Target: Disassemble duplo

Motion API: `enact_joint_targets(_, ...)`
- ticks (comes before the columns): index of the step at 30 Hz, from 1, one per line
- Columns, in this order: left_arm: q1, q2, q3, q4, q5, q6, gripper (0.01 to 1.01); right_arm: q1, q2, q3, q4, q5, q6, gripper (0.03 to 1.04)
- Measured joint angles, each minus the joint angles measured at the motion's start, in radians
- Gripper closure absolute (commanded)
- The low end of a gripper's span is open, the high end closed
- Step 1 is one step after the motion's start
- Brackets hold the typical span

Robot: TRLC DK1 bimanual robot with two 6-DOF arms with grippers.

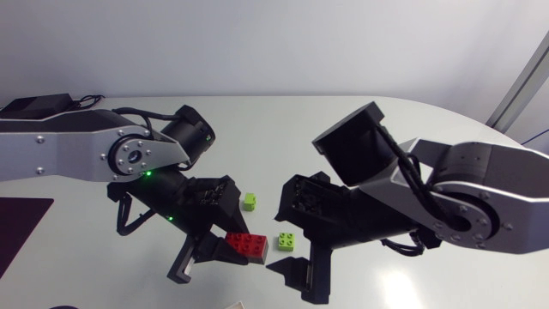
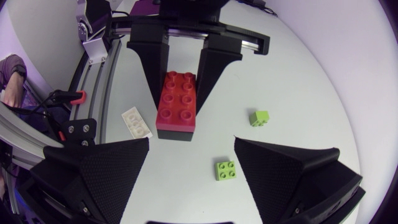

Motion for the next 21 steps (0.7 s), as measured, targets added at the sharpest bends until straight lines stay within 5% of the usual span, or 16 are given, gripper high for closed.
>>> enact_joint_targets(10,-0.008,0.008,0.001,0.0,0.0,-0.003,0.751,0.025,0.04,0.042,0.002,0.0,0.033,0.22)
enact_joint_targets(21,-0.009,0.008,0.013,-0.002,0.0,-0.003,0.751,0.039,0.094,0.046,0.01,0.001,0.053,0.66)
